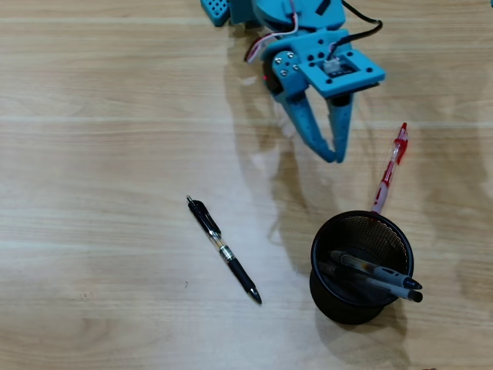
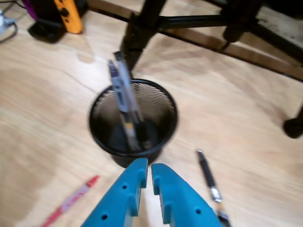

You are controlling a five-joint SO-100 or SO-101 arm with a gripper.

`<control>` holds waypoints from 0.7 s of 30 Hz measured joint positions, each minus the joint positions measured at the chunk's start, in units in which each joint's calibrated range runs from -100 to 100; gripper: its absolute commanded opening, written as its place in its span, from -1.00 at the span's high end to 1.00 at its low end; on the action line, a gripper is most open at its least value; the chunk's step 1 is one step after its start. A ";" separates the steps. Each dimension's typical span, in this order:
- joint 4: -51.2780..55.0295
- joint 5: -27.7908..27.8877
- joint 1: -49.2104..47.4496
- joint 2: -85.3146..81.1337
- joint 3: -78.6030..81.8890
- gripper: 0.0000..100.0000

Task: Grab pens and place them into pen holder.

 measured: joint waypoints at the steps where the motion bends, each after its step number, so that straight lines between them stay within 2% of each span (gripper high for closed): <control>1: 0.00 0.99 0.99 -0.51 0.53 0.96; 5: 1.64 5.61 5.68 -1.36 0.89 0.96; 12: 13.58 12.78 14.25 -0.51 -0.09 0.96; 17: 17.82 17.04 16.06 11.62 -10.65 0.96; 21: 20.93 17.97 16.78 19.42 -19.35 0.96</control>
